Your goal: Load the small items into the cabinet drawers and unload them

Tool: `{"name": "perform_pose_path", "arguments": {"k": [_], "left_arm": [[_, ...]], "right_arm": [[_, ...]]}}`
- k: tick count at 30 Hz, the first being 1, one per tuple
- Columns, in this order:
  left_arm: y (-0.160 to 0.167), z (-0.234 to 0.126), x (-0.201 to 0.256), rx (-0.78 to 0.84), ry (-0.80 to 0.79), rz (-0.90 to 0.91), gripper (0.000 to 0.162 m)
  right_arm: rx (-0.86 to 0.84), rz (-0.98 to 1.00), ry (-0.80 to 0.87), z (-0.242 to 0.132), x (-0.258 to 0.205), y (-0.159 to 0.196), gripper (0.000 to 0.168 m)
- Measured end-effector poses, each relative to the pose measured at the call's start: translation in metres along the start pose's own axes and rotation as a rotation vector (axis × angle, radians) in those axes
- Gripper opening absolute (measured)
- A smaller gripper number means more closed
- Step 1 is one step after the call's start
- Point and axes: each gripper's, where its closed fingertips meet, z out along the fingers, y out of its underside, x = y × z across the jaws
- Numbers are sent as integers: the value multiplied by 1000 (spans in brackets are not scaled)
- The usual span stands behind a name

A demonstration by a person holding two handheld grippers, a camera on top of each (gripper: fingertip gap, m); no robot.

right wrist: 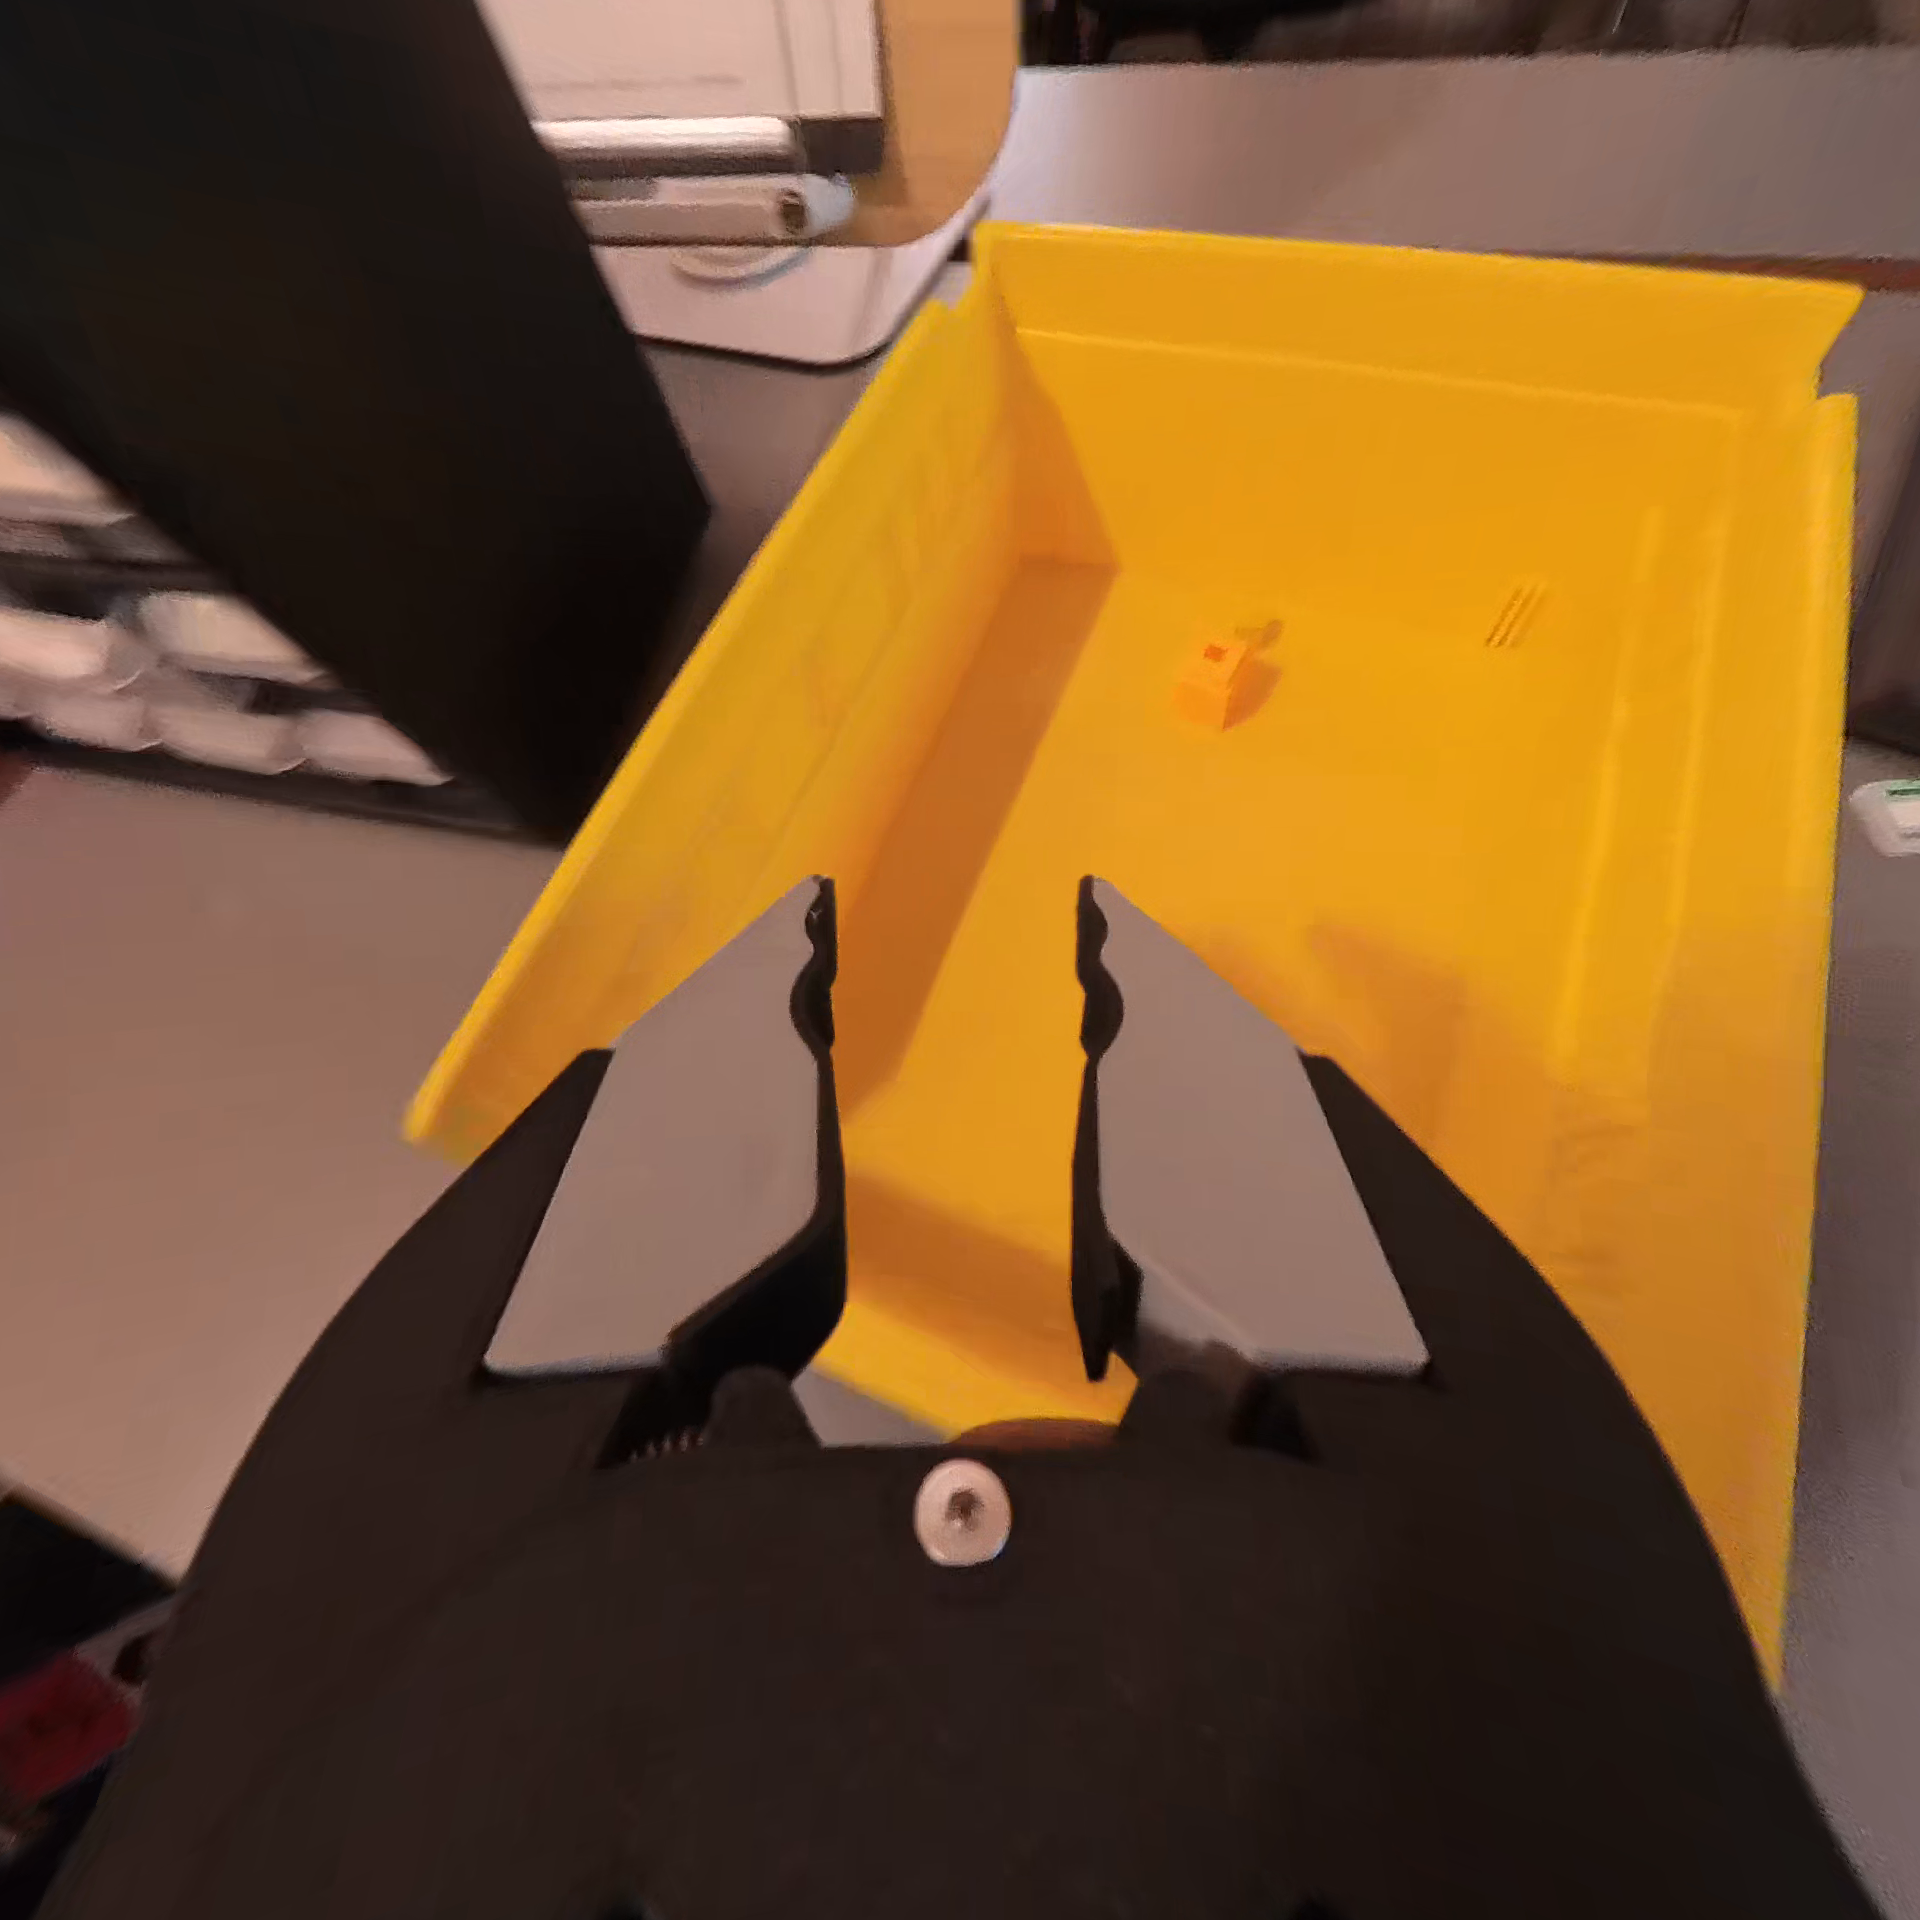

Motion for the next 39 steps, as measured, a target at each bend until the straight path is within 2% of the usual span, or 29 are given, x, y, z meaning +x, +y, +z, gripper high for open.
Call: {"name": "perform_pose_path", "arguments": {"k": [2,5,8,10,12,13,16,19,22,24,27,29,33,39], "left_arm": [[-1,-2,3,39,-2,-29,45],[-3,-7,9,99,2,-61,47],[-2,-14,14,148,1,-77,47],[-1,-20,16,180,-8,-87,48],[-2,-27,17,231,-4,-115,49],[-2,-30,19,260,2,-131,49],[0,-39,22,321,0,-153,49],[4,-50,23,375,-16,-162,49],[7,-58,23,418,-45,-168,48],[7,-57,22,431,-66,-170,48],[11,-52,23,407,-93,-166,49],[9,-55,23,426,-118,-159,48],[8,-53,29,416,-117,-127,48],[7,-57,31,453,-131,-117,48]], "right_arm": [[-61,5,81,30,23,-8,44],[-171,32,111,75,39,-10,44],[-297,49,215,108,67,0,44],[-345,79,202,125,72,7,44],[-345,90,199,135,77,7,39],[-332,86,176,137,75,4,20],[-244,109,110,128,67,-14,19],[-62,117,-89,92,22,-55,19],[64,-4,-208,36,-30,-82,19],[24,-108,-260,13,-68,-74,18],[-55,-228,-357,-3,-132,-41,19],[-139,-325,-407,0,-172,-6,19],[-233,-449,-317,38,-201,42,19],[-299,-462,-332,79,-229,63,19]]}}
